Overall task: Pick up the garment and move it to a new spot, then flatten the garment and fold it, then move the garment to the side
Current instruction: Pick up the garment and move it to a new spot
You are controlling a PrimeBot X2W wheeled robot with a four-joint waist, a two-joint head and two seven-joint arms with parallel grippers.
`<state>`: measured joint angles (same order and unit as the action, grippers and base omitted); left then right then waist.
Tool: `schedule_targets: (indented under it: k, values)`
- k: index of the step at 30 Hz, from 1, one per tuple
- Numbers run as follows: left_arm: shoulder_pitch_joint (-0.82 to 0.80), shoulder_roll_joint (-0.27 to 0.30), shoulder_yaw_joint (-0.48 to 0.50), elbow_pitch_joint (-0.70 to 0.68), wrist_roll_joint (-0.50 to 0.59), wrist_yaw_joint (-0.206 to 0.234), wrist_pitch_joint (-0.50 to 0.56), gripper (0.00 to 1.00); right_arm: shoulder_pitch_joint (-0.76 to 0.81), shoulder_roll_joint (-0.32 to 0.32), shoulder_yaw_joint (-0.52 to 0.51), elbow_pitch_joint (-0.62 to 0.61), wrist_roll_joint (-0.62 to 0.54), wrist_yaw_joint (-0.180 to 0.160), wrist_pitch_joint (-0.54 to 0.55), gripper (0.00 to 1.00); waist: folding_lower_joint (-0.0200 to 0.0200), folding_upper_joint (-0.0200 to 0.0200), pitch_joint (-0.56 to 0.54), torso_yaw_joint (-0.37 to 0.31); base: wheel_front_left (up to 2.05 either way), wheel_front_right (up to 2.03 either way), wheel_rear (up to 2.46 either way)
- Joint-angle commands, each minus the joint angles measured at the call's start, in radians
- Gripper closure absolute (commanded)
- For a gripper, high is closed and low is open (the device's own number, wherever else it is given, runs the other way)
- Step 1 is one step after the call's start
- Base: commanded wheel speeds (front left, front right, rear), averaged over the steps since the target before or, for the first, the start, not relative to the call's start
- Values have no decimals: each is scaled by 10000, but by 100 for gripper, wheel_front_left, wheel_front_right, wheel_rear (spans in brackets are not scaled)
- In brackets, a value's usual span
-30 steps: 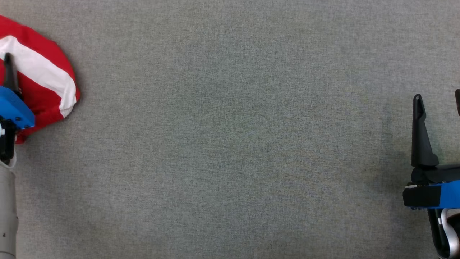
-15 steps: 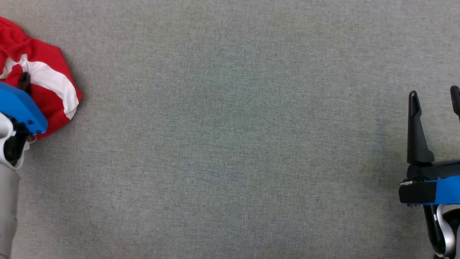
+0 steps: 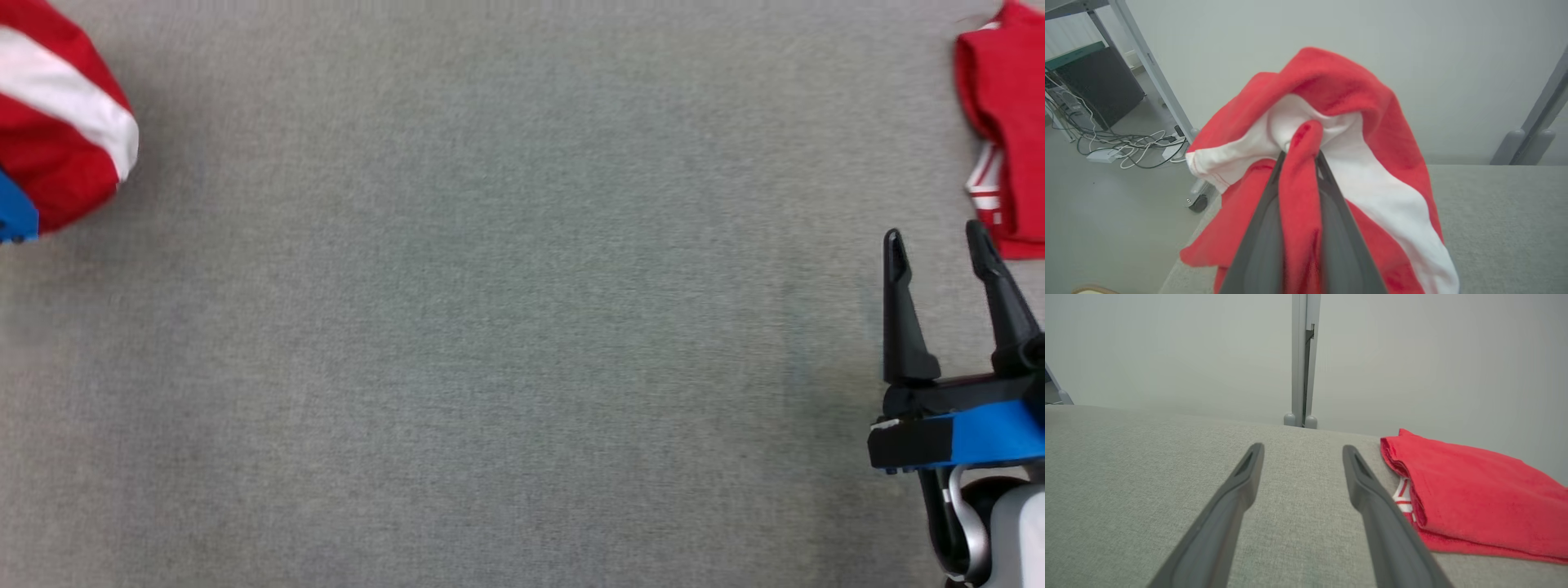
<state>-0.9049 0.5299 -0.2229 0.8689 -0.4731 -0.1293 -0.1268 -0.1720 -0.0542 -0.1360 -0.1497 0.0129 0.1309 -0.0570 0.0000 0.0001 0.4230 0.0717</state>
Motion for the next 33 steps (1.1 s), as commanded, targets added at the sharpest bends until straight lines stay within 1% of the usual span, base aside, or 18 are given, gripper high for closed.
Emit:
schedule_targets:
  k: [1, 4, 7, 11, 17, 19, 20, 26, 29, 30, 33]
  values:
    - [-294, 9, -136, -242, 152, -19, -246, 100, -35, 30, 46, 211, 106, -3, -145, 0, 0, -1, -432, -380, 0, 0, 0]
    - [-540, 6, -371, -712, 399, 0, -529, 100, 13, 37, 166, 563, 321, -3, -348, 0, 0, -1, -743, -673, 0, 0, 0]
    - [-745, -97, -610, -1319, 593, 42, -569, 100, 23, 37, 309, 903, 625, -3, -559, 0, 0, -1, -982, -995, 0, 0, 0]
    - [-951, -342, -991, -2276, 840, 98, -344, 100, -7, 37, 611, 1358, 950, -3, -825, 0, 0, -1, -1254, -1446, 0, 0, 0]
    - [-1112, -899, -1753, -4104, 1204, 163, 156, 100, -109, 36, 914, 1990, 1351, -1, -1219, 0, 0, -1, -1490, -2076, 0, 0, 0]
    - [-1054, -1059, -1972, -4589, 1243, 149, 274, 100, -155, 38, 1057, 2189, 1492, -1, -1327, 0, 0, -1, -1554, -2289, 0, 0, 0]
    - [-1054, -1059, -1972, -4589, 1243, 149, 274, 100, -155, 38, 1057, 2189, 1492, -1, -1327, 0, 0, -1, -1554, -2289, 0, 0, 0]
    - [-232, -1459, -2645, -5509, 1263, 165, 604, 100, -278, 35, 1515, 2708, 1878, -1, -1645, 0, 0, -1, -1739, -2861, 0, 0, 0]
    - [390, -1650, -2975, -5779, 1245, 221, 668, 100, -232, 32, 1521, 2859, 1936, -1, -1753, 0, 0, -1, -1789, -2961, 0, 0, 0]
    - [870, -1754, -3159, -5903, 1193, 273, 635, 100, -222, 36, 1523, 2928, 1944, -1, -1788, 0, 0, -1, -1818, -2989, 0, 0, 0]
    - [1321, -1878, -3322, -5965, 1135, 346, 571, 100, -230, 34, 1490, 3001, 1934, -1, -1831, 0, 0, -1, -1824, -2984, 0, 0, 0]
